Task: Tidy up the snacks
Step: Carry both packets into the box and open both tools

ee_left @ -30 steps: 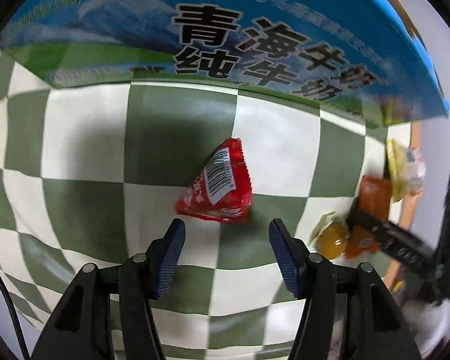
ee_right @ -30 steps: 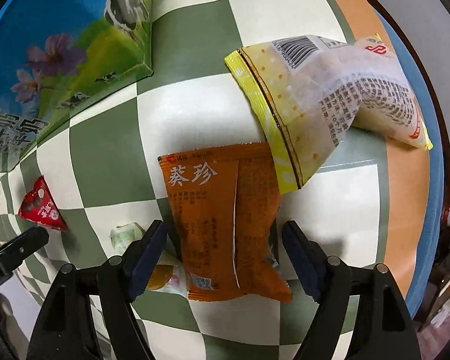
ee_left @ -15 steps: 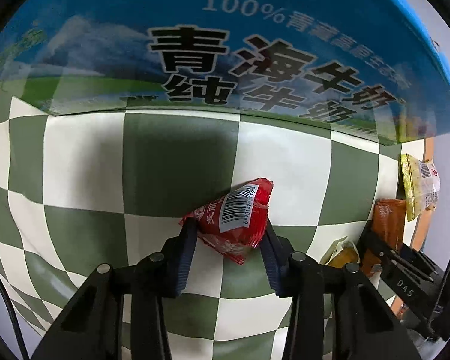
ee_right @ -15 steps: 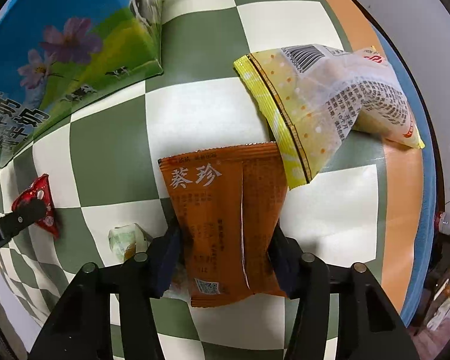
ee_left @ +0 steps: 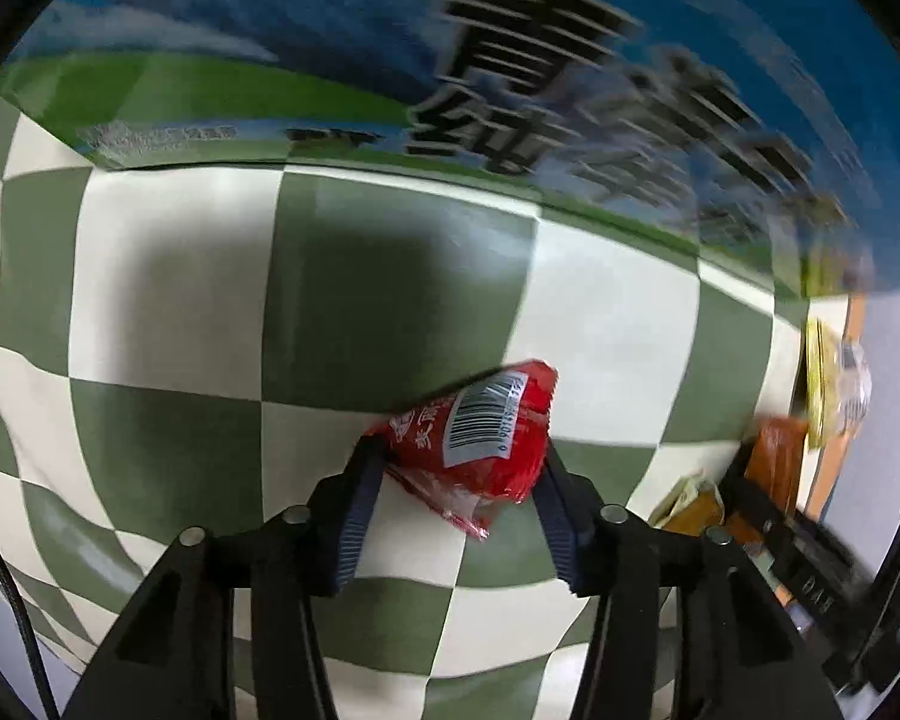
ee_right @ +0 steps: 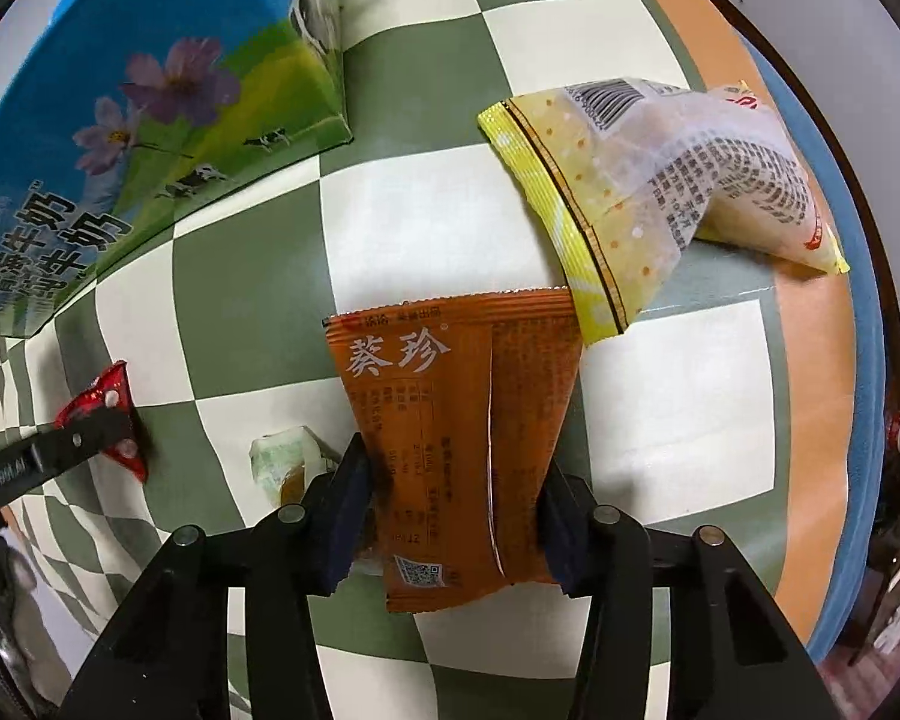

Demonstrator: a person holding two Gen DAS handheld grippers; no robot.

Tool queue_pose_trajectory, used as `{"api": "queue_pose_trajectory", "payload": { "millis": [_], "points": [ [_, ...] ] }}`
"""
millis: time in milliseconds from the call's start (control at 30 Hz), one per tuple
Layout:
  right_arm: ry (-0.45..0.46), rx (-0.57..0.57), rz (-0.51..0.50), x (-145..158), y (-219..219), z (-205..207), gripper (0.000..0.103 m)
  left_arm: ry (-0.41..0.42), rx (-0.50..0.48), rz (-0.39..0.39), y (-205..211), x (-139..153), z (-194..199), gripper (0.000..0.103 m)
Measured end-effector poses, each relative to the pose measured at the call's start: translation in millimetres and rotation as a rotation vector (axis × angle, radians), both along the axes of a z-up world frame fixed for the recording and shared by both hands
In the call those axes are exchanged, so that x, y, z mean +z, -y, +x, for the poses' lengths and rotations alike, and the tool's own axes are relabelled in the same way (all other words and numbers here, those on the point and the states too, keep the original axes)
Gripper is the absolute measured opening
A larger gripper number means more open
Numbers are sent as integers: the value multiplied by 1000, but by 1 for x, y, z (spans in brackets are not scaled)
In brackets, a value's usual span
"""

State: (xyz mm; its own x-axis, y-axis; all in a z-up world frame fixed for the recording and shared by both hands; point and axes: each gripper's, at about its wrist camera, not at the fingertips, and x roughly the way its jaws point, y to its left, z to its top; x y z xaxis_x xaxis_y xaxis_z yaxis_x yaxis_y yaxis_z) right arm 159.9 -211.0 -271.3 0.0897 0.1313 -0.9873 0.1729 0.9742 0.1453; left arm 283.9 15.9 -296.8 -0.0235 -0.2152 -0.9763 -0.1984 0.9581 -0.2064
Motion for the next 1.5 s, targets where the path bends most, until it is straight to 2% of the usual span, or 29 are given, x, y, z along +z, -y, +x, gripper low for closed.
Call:
{"api": "queue_pose_trajectory", "payload": {
  "millis": [133, 233, 400, 533, 667, 833, 867, 1033, 1067, 1233, 1333, 1500],
  "points": [
    [-5, -6, 0, -2, -4, -2, 52, 24, -17, 19, -1, -4, 6, 48],
    [-8, 7, -10, -10, 4, 14, 52, 58, -28, 50, 5, 1, 0, 43],
    [12, 18, -19, 0, -14, 21, 52, 91, -50, 70, 13, 10, -12, 40],
    [33, 6, 8, 14, -16, 13, 51, 117, -59, 59, 40, 18, -35, 39],
    [68, 7, 51, 38, -18, 13, 51, 157, -79, 32, 52, 45, -57, 39],
    [140, 39, 112, 83, -37, 10, 51, 233, -99, -15, 64, 91, -62, 39],
    [148, 43, 125, 85, -37, 14, 51, 248, -103, -29, 55, 104, -68, 39],
    [227, 70, 222, 125, -48, 39, 51, 323, -99, -60, 41, 150, -36, 39],
    [238, 78, 237, 130, -50, 47, 51, 337, -95, -70, 24, 166, -31, 39],
    [306, 114, 279, 176, -66, 82, 51, 375, -80, -5, -5, 199, 14, 39],
    [335, 138, 259, 190, -79, 115, 51, 346, -76, 54, -21, 197, 48, 39],
    [314, 164, 217, 181, -100, 173, 51, 258, -98, 147, -39, 162, 99, 39]
  ]
}}
